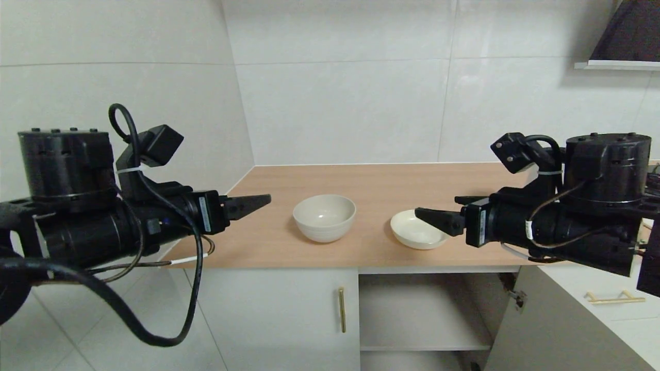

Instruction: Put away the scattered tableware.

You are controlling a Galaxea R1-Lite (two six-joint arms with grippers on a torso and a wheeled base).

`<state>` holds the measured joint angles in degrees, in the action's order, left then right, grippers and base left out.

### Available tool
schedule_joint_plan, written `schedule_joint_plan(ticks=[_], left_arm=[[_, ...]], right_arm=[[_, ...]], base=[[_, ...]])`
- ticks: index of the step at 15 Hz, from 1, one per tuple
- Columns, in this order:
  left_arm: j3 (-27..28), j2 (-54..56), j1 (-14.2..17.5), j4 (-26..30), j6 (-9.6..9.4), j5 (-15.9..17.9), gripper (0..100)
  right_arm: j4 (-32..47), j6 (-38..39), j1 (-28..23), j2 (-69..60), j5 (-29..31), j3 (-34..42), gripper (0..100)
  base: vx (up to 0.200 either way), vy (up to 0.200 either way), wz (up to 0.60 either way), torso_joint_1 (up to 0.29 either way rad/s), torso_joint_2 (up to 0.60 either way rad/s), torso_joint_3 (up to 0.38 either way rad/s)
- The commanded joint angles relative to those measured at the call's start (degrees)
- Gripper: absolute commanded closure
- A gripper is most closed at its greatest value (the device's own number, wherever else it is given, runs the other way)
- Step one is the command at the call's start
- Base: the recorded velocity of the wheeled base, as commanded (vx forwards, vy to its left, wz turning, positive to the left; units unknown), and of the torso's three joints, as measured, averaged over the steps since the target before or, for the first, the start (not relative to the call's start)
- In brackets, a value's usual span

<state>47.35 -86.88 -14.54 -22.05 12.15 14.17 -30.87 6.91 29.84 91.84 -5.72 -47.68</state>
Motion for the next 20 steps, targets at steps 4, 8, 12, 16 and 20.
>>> schedule_joint_plan(ticks=[4, 8, 12, 16, 20], left_arm=[[14.3, -8.7, -0.3, 12.3, 0.59, -8.5, 0], [33.2, -14.1, -3.2, 30.6, 8.24, -15.7, 0], [35.0, -23.5, -4.8, 31.0, 15.09, -24.4, 0], [34.5, -28.1, -5.6, 27.1, 15.18, -24.4, 0], [35.5, -34.8, -7.1, 22.1, 14.74, -24.5, 0]], right_arm=[[11.1, 2.9, -4.2, 5.1, 4.4, -11.8, 0], [23.5, 7.7, -6.4, 11.4, 12.0, -23.8, 0], [23.4, 8.1, -7.3, 14.9, 14.8, -24.7, 0], [23.0, 8.3, -7.3, 17.4, 19.7, -24.9, 0], [22.9, 9.1, -7.0, 18.2, 19.7, -24.8, 0]], base=[[0.000, 0.000, 0.00, 0.000, 0.00, 0.000], [0.000, 0.000, 0.00, 0.000, 0.00, 0.000], [0.000, 0.000, 0.00, 0.000, 0.00, 0.000], [0.000, 0.000, 0.00, 0.000, 0.00, 0.000], [0.000, 0.000, 0.00, 0.000, 0.00, 0.000]])
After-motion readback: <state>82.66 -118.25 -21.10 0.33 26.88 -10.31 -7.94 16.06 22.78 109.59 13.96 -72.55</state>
